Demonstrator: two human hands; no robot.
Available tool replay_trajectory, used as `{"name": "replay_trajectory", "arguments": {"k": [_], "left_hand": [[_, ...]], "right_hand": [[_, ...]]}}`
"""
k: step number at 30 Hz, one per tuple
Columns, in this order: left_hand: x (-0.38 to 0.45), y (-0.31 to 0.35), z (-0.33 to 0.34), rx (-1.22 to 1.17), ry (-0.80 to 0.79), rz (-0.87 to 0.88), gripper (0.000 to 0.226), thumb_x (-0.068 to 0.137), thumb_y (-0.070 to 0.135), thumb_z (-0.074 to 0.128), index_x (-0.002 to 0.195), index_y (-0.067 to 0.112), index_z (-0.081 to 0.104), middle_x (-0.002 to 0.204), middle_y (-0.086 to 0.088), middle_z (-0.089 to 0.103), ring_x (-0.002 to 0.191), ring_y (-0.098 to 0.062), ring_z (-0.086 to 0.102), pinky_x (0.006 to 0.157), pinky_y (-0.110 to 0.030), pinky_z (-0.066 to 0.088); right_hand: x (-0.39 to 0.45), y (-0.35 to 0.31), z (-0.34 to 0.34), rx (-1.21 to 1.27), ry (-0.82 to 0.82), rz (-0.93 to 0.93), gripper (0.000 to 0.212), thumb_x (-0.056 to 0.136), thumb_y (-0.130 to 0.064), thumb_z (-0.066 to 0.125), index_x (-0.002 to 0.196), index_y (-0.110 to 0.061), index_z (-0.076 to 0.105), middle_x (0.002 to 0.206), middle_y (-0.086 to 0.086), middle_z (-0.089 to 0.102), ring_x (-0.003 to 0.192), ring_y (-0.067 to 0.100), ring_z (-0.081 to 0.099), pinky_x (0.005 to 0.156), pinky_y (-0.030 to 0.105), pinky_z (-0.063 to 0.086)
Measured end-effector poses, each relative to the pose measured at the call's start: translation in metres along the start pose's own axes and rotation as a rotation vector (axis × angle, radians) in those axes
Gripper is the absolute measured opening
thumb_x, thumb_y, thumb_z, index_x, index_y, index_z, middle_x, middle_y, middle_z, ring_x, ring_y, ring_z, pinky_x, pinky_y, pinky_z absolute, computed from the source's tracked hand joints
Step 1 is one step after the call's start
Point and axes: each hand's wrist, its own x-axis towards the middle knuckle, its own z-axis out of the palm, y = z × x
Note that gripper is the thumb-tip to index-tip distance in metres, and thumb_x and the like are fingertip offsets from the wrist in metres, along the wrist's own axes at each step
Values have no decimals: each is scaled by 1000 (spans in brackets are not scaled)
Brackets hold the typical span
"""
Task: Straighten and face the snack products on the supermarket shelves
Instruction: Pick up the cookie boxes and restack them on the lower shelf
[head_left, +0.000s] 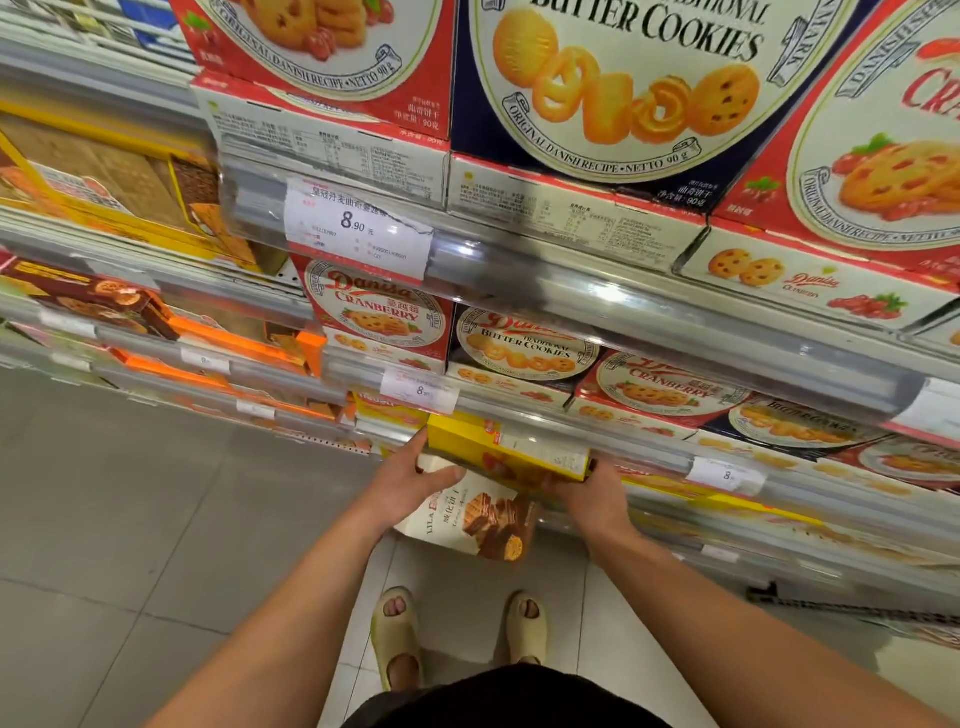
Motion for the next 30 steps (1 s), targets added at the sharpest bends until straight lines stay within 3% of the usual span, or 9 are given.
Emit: {"name": "replay_trajectory", "arguments": {"k": [3,7,12,15,18,22,26,28,30], "left_hand": [[-1,8,-1,-13,-24,-6,76,84,41,81,150,37,43,129,30,55,131,-9,49,106,-28,40],[-1,11,-4,-22,-47,1,90,78,53,82,154,40,36,146,22,47,137,-9,43,116,-35,35],[2,4,-4,6,-36,25,90,85,41,80,157,38,27,143,23,39,136,-7,37,109,-28,32],[0,0,-1,-1,-51,21,87,82,46,80,153,43,30,143,22,47,130,-8,49,109,-31,40],[-3,0,4,9,-48,2,87,89,37,77,156,41,21,139,21,41,110,-1,51,104,-28,39],[-3,4,5,60,-41,-25,99,90,42,75,162,36,7,162,7,30,116,-9,44,102,-29,36],[-1,10,5,66,-43,-25,100,90,41,75,162,36,6,162,5,34,124,-16,50,109,-33,37],[2,13,5,80,-42,-39,102,89,44,75,162,34,5,163,3,33,141,-24,43,115,-37,34],[5,15,4,112,-64,-61,107,87,49,76,163,33,1,162,1,35,140,-25,46,117,-41,35]], "right_hand": [[0,-4,-5,-87,-28,-31,40,80,-18,84,118,-17,70,105,-2,73,102,22,70,81,33,55],[1,-2,-4,-169,20,-16,19,86,-31,79,100,-19,74,90,-1,75,88,23,72,74,39,60],[-3,-1,3,-277,94,29,31,84,-42,79,99,-15,74,89,6,76,84,26,72,65,34,57],[1,1,2,-258,34,68,37,81,-43,82,104,-15,73,96,7,76,89,28,71,68,34,56],[4,8,2,-40,-3,140,31,80,-35,84,104,-20,72,99,3,75,96,26,71,84,44,60],[0,6,1,458,-90,139,15,90,-13,76,104,-18,74,103,1,77,107,20,69,106,47,51],[-8,-3,0,785,-113,215,21,93,3,65,105,-14,64,109,6,71,110,20,64,105,37,46],[-8,1,2,825,-83,274,31,92,5,66,116,-13,56,118,7,64,112,20,61,107,39,45],[-6,6,4,817,-76,287,38,91,5,66,124,-10,55,120,6,63,111,19,61,109,42,46]]}}
